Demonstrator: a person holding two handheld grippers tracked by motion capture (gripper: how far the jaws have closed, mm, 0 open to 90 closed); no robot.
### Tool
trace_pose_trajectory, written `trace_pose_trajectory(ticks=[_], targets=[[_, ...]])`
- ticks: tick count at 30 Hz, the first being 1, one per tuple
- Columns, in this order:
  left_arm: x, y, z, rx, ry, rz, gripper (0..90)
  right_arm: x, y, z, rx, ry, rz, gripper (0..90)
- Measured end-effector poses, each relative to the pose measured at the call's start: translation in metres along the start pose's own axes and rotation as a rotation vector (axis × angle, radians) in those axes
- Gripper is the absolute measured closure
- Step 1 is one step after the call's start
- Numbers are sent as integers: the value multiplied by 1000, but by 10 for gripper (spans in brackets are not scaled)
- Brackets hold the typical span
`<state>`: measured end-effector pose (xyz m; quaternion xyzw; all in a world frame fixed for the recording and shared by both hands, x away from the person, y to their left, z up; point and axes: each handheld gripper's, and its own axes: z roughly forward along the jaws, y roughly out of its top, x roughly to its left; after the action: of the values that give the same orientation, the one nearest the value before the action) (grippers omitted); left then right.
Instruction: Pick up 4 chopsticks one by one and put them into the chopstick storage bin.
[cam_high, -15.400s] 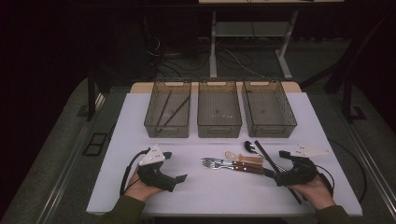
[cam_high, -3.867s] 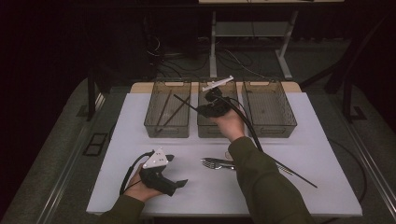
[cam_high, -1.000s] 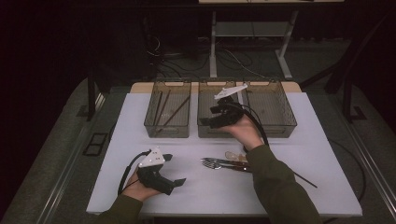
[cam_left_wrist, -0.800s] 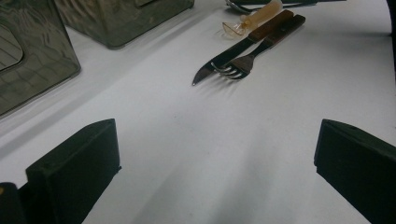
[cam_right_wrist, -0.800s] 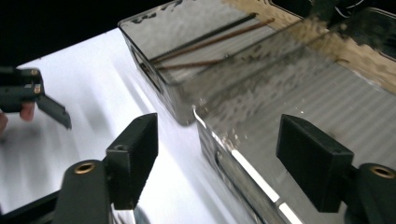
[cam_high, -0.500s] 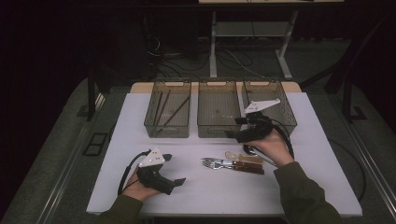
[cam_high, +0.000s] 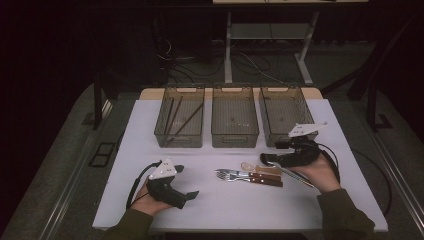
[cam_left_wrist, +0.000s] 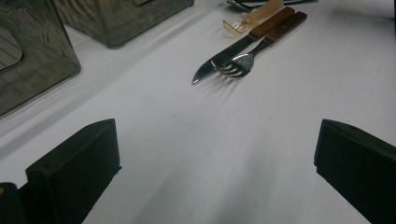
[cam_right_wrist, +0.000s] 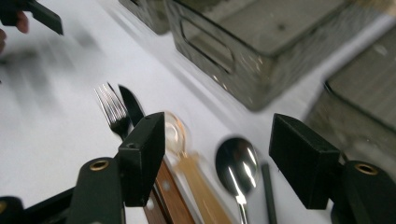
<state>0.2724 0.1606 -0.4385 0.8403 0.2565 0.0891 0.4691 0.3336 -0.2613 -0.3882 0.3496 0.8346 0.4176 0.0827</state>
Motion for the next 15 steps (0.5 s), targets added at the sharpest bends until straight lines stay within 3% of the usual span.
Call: trace_pose_trajectory(ticks=[6,15], targets=[[0,0,0,-1,1,2,0,-10,-25,-19,22,-28,20,488],[-1,1,1,7,1,13,0,-22,-60,-38,74,-72,2,651]])
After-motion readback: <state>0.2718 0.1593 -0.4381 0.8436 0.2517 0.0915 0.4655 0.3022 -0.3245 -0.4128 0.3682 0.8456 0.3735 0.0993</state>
